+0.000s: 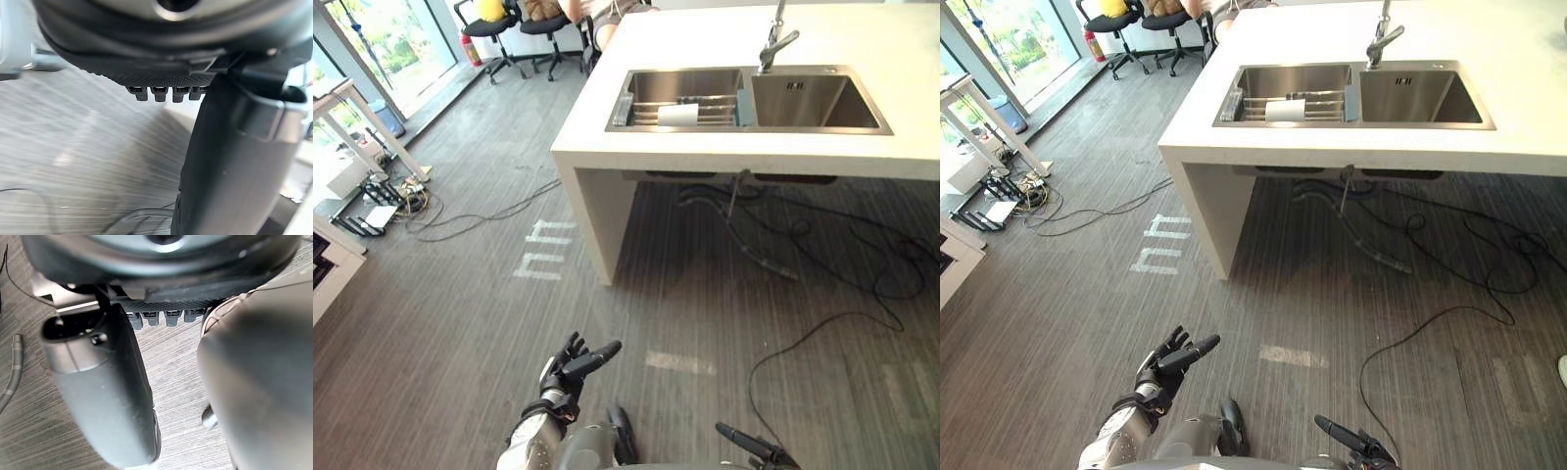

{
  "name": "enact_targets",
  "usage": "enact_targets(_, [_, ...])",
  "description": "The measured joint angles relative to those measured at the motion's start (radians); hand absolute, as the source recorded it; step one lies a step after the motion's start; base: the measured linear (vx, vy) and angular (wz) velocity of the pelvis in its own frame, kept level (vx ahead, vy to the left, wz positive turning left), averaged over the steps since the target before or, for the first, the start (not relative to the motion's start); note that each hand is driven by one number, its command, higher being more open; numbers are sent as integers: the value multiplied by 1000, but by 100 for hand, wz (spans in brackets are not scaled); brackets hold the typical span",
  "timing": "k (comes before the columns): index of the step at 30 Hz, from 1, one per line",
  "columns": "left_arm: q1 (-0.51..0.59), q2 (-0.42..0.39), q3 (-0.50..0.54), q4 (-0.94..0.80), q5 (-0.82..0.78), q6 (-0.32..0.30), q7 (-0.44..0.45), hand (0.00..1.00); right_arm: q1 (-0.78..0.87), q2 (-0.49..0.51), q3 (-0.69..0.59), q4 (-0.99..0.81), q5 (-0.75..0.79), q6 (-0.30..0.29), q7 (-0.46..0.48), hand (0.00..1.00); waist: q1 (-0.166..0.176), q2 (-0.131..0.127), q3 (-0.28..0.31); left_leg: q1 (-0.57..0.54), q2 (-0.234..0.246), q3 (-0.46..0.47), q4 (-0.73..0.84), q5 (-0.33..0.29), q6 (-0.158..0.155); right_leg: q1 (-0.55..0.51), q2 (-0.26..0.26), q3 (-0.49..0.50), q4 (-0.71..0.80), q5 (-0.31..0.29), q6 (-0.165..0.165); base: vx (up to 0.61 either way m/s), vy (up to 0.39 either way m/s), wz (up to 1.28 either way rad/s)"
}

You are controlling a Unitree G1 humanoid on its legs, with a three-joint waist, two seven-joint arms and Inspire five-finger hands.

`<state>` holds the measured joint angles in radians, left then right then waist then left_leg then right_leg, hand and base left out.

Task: Walk over to the sink, pick up the cup, carry it to the dishwasher, place the cup inside the dishwasher, then close the dishwasher door

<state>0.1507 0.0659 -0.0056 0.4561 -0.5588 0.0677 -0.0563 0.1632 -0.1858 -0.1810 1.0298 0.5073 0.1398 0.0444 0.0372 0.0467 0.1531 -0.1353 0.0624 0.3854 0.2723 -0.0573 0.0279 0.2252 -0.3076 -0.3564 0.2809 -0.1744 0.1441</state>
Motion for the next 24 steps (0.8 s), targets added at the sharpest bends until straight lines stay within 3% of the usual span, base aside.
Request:
enact_targets(1, [0, -6, 0, -8, 1, 0, 2, 100, 2, 0, -18, -3, 2, 0, 1, 100, -5, -2, -8, 9, -10, -5, -11, -4, 2, -27, -18, 6, 66, 5, 9, 329, 112, 31])
enact_targets(2, [0, -17, -7, -39, 1, -2, 3, 100, 5, 2, -57, 0, 12, 1, 2, 100, -10, -16, -17, 49, -35, -15, -52, -6, 4, -107, -71, 47, 273, 47, 74, 263, 88, 30])
enact_targets(5, [4, -14, -8, -105, 12, -22, 16, 100, -1, 13, -95, -6, 25, -13, 6, 100, -14, -41, -27, 122, -60, -34, -90, -16, 15, -212, -109, 146, 527, 174, 98, 308, 37, 26])
enact_targets(6, [5, -11, -10, -151, 10, -32, 37, 100, -6, 32, -131, -2, 55, -19, 2, 100, -13, -43, -28, 167, -58, -61, -107, -24, 9, -270, -109, 139, 667, 95, 69, 298, -27, 36])
enact_targets(8, [5, -11, -19, -198, 9, -44, 60, 100, -7, 38, -162, 4, 77, -20, -2, 100, -21, -38, -28, 215, -51, -94, -135, -30, -1, -313, -111, 76, 720, -4, -2, 272, -79, 50])
enact_targets(9, [5, -10, -23, -233, 9, -67, 61, 100, -6, 39, -168, 20, 104, -17, -3, 100, -22, -29, -23, 238, -35, -118, -138, -42, -17, -355, -115, 21, 677, -46, -40, 229, -134, 57])
enact_targets(10, [3, -9, -23, -259, 9, -83, 61, 100, -6, 43, -167, 30, 114, -10, -3, 100, -22, -20, -18, 247, -17, -133, -131, -56, -29, -385, -110, -9, 585, -56, -58, 210, -196, 54])
enact_targets(12, [-2, 8, -22, -309, 11, -123, 64, 100, -3, 69, -188, 56, 161, 2, 9, 100, -24, -4, -8, 239, 32, -173, -92, -92, -73, -424, -49, 34, 222, -12, -46, 269, -325, 61])
enact_targets(13, [-13, 47, -21, -330, 13, -134, 66, 100, 9, 87, -209, 56, 173, 1, 20, 100, -32, -27, -4, 239, 28, -208, -67, -109, -106, -421, -32, 101, 62, 107, -42, 271, -344, 73])
enact_targets(14, [-18, 67, -22, -346, 15, -134, 66, 100, 16, 94, -209, 60, 173, 0, 32, 100, -34, -55, -3, 246, 17, -227, -54, -120, -124, -415, -36, 124, 28, 204, -48, 314, -424, 78])
enact_targets(15, [-26, 63, -17, -359, 25, -136, 69, 100, 23, 89, -226, 76, 178, -1, 60, 100, -34, -42, 10, 261, 50, -262, -32, -141, -152, -399, -12, 111, 66, 234, -18, 288, -418, 56])
enact_targets(16, [-15, 40, -19, -397, 27, -137, 67, 100, 37, 63, -240, 82, 177, -1, 82, 100, -27, 12, -10, 255, 108, -259, -35, -150, -168, -375, 41, 75, 29, 206, -35, 220, -333, 38])
enact_targets(17, [-9, 90, -19, -546, 71, -187, 40, 100, 29, 18, -106, 128, 127, 30, 176, 100, -25, 3, -35, 279, 130, -236, -45, -194, -167, -207, 149, 59, -335, 369, -36, 89, -134, 14])
enact_targets(24, [-9, 88, -25, -546, 69, -180, 40, 100, 37, 18, -106, 119, 127, 29, 176, 100, -27, 6, -37, 293, 128, -222, -62, -194, -167, -211, 149, 68, -332, 368, -36, 0, 0, -4])
